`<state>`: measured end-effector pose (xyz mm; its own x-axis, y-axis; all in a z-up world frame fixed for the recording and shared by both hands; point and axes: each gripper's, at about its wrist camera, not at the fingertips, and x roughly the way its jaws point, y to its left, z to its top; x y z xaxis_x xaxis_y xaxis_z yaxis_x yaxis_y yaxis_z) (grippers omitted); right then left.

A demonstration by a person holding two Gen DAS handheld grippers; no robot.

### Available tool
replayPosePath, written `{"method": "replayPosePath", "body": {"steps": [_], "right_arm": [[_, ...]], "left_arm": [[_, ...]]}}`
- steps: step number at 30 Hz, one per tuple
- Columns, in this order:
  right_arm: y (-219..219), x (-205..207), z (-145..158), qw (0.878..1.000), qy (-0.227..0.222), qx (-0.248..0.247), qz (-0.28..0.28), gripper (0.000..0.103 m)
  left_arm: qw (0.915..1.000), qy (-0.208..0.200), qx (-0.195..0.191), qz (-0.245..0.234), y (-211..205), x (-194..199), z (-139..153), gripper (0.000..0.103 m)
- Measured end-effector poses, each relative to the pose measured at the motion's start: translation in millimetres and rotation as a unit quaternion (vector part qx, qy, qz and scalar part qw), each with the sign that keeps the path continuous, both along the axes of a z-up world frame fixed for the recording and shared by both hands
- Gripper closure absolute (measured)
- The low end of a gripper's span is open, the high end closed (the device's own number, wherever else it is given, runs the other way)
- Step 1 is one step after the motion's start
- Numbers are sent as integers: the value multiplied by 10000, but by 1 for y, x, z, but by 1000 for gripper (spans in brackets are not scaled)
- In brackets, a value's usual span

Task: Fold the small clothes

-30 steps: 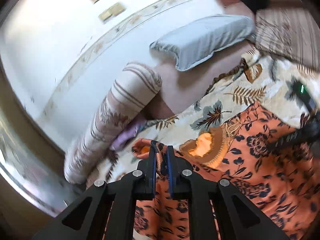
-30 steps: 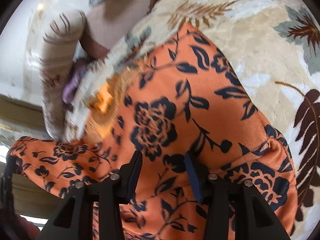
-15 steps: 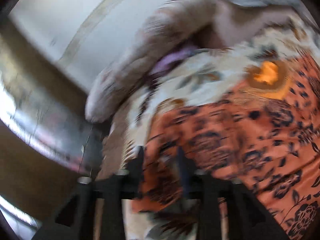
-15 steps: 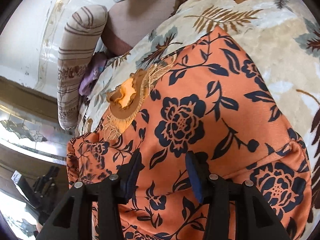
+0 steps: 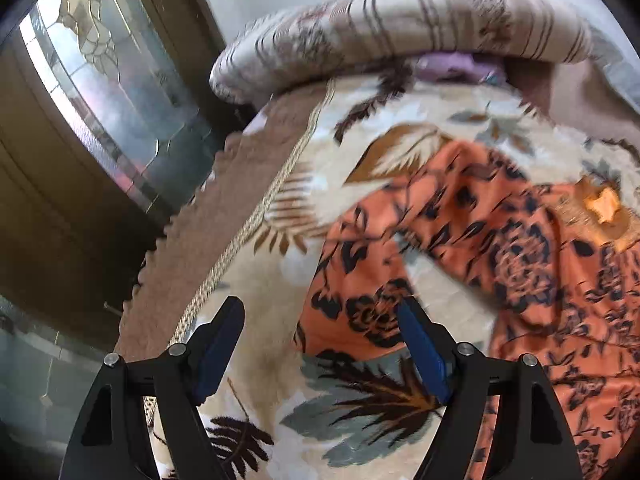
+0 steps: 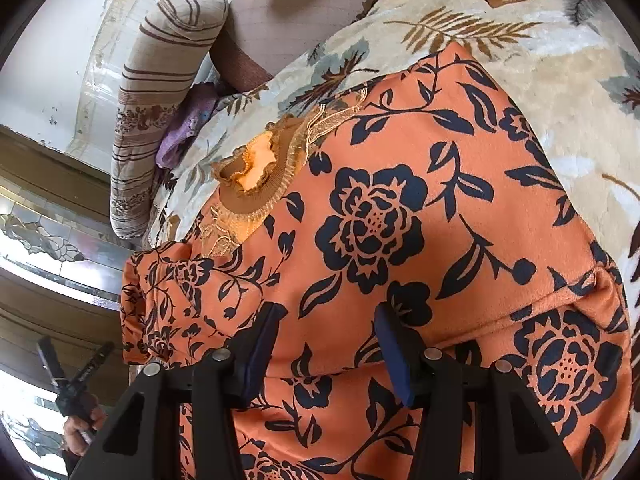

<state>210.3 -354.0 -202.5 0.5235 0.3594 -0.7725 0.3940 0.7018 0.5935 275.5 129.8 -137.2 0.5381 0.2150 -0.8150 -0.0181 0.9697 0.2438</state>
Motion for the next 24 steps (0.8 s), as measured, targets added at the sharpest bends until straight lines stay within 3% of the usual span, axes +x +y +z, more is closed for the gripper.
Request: {"method": "replayPosePath", "body": {"steps": [5, 6, 7, 8, 10, 13, 20, 24], "right_arm": [[2, 3, -2, 10000, 68, -58, 31, 49], [3, 4, -2, 9999, 70, -78, 40, 49], [3, 4, -2, 9999, 70, -97, 48, 49], [3, 4, -2, 9999, 68, -106, 54, 49], [3, 4, -1, 9999, 58, -88, 51, 49], [0, 3, -1, 10000, 51, -39, -7, 49], [-11, -4, 3, 9998, 24, 74, -183, 49], [-18, -7, 5, 9994, 10, 102, -321, 49]], "left_arm": [[9999, 66, -101, 10, 4, 6, -16, 25], [9999, 49, -143, 68, 4, 9, -18, 44], [9997, 57, -193, 138, 6, 12, -19, 91], [9994, 124, -256, 216, 8, 16, -19, 99], [9986, 30, -441, 276, 12, 17, -9, 100], [9987, -327, -389, 82, 9, 12, 30, 100], [9922, -837, -927, -30, 22, 11, 169, 100], [9901, -783, -1147, -183, 6, 8, 227, 100]]}}
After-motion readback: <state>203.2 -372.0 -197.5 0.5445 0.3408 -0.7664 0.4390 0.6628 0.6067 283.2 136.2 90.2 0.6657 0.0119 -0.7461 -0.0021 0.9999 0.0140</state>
